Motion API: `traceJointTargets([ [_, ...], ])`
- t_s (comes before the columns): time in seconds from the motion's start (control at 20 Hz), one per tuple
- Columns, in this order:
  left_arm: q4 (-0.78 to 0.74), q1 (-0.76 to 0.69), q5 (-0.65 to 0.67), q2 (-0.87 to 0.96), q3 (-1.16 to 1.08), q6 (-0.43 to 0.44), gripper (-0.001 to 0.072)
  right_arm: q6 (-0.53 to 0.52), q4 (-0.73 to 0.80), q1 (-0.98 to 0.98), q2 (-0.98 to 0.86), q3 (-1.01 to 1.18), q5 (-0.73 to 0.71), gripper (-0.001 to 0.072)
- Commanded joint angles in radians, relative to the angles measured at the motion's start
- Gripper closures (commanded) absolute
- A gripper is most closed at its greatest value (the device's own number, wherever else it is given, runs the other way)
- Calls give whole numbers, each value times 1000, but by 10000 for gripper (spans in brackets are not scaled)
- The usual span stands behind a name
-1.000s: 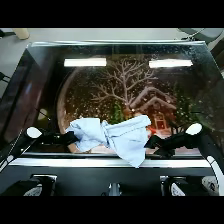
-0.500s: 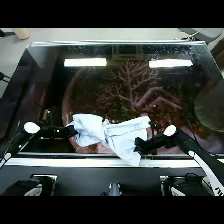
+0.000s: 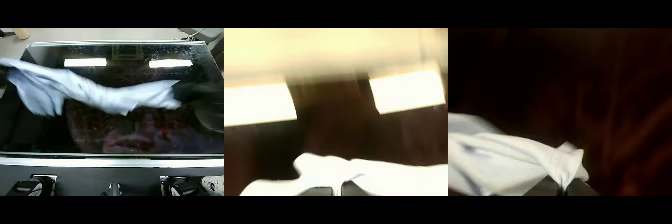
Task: Fold the shirts.
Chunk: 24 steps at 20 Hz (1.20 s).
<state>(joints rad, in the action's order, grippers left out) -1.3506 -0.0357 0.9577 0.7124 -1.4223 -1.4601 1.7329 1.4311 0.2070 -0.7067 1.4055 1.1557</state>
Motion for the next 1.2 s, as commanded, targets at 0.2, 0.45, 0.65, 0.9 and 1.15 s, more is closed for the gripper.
traceJointTargets([
  [0.2, -113, 20, 44, -108, -238, -55, 672, 154, 246, 2, 177, 216, 128, 696],
  [0.45, -124, 19, 239, -100, 85, -55, 672, 126, 363, 2, 34, 141, 549, 694],
  [0.65, 80, -23, 42, -71, 620, -55, 672, 132, 212, 2, -82, -257, 253, 693],
  [0.9, 168, -103, -229, 160, 896, -117, 671, 476, 154, 2, -387, -515, -385, 693],
  [1.15, 168, -36, -111, 420, 594, -72, 66, 547, -48, 1, -474, -473, -600, 248],
])
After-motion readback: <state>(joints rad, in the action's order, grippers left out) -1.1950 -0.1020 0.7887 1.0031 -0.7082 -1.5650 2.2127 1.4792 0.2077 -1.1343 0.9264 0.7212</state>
